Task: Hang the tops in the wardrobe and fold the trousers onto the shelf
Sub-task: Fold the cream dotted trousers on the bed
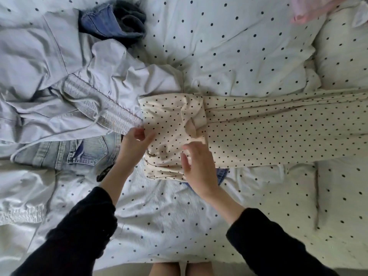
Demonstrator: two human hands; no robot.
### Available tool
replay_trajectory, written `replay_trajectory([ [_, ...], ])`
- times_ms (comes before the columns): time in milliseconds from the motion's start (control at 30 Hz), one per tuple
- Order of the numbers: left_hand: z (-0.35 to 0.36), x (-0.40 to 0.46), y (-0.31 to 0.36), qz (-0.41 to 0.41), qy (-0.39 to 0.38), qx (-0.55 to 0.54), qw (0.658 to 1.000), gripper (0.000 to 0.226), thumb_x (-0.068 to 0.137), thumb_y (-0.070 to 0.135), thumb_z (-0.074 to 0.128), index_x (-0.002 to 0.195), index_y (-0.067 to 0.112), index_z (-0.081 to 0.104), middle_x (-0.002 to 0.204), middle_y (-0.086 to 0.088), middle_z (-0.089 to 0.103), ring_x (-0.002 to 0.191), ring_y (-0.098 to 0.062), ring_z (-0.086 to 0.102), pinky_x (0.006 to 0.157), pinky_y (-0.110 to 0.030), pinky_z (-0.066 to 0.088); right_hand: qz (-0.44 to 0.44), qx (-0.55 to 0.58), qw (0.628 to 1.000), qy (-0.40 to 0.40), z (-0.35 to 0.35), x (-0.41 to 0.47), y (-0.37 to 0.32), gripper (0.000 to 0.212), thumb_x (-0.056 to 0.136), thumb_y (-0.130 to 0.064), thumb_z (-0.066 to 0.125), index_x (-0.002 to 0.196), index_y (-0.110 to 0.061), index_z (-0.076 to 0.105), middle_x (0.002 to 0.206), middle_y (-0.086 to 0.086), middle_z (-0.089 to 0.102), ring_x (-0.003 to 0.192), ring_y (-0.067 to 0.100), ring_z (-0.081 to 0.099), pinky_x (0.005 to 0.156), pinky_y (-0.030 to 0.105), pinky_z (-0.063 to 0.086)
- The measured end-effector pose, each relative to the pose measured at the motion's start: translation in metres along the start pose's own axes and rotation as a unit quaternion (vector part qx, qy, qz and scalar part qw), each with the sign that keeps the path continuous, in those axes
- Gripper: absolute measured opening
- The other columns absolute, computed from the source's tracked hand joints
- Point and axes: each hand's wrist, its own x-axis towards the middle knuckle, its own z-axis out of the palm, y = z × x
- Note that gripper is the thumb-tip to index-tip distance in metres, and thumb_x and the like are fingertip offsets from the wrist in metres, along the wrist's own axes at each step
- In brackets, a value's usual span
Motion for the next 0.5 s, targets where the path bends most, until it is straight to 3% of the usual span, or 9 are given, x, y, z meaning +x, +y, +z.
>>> replay_trajectory([
  [67, 0.006, -0.006, -0.008, -0.001, -0.017, 0.035, 0.999, 0.046, 0.082, 0.034, 0.069, 0.117, 0.010, 0.050, 0.096, 0.004, 0.059, 0.094, -0.021, 0.060, 0.086, -0.037, 0.049, -0.050, -0.056, 0.997, -0.030, 0.013, -0.033, 0.000, 0.021, 0.089, -0.021, 0.045, 0.101, -0.012, 0.060, 0.100, 0.005, 0.063, 0.092, 0.023, 0.059, 0.078, 0.039, 0.051],
  [167, 0.015, -0.019, -0.022, 0.002, -0.021, 0.068, 0.997, 0.051, 0.080, 0.037, 0.071, 0.117, 0.010, 0.050, 0.102, 0.001, 0.060, 0.095, -0.016, 0.058, 0.085, -0.033, 0.048, -0.039, -0.084, 0.993, -0.078, 0.018, -0.047, 0.004, 0.032, 0.087, -0.020, 0.056, 0.116, -0.010, 0.059, 0.115, 0.010, 0.061, 0.103, 0.029, 0.060, 0.087, 0.045, 0.052],
  [233, 0.020, -0.027, -0.036, -0.026, -0.038, 0.070, 0.997, 0.040, 0.081, 0.036, 0.071, 0.107, 0.010, 0.056, 0.094, 0.000, 0.062, 0.091, -0.018, 0.059, 0.083, -0.033, 0.049, -0.026, -0.116, 0.987, -0.110, 0.019, -0.047, 0.008, 0.044, 0.084, -0.020, 0.065, 0.125, -0.009, 0.056, 0.129, 0.016, 0.055, 0.118, 0.034, 0.055, 0.098, 0.047, 0.047],
  [333, 0.025, -0.033, -0.045, -0.029, -0.040, 0.085, 0.995, 0.030, 0.082, 0.040, 0.068, 0.085, 0.012, 0.060, 0.079, -0.003, 0.063, 0.078, -0.024, 0.059, 0.070, -0.032, 0.049, -0.010, -0.142, 0.977, -0.157, 0.014, -0.036, 0.018, 0.052, 0.086, -0.021, 0.063, 0.135, -0.009, 0.048, 0.143, 0.020, 0.042, 0.132, 0.038, 0.040, 0.104, 0.053, 0.039],
  [433, 0.026, -0.021, -0.039, 0.032, 0.031, 0.183, 0.982, 0.050, 0.079, 0.052, 0.064, 0.102, 0.008, 0.056, 0.103, -0.008, 0.056, 0.097, -0.026, 0.051, 0.089, -0.041, 0.046, -0.015, -0.154, 0.975, -0.160, 0.007, -0.013, 0.025, 0.050, 0.089, -0.021, 0.048, 0.137, -0.006, 0.045, 0.144, 0.025, 0.039, 0.136, 0.041, 0.033, 0.106, 0.055, 0.036],
  [500, 0.023, -0.012, -0.024, 0.029, 0.044, 0.195, 0.979, 0.048, 0.080, 0.052, 0.064, 0.100, 0.009, 0.055, 0.106, -0.006, 0.049, 0.098, -0.021, 0.044, 0.092, -0.040, 0.043, -0.047, -0.186, 0.967, -0.167, 0.002, 0.009, 0.024, 0.052, 0.089, -0.022, 0.046, 0.139, -0.008, 0.041, 0.144, 0.021, 0.037, 0.137, 0.039, 0.032, 0.105, 0.054, 0.036],
])
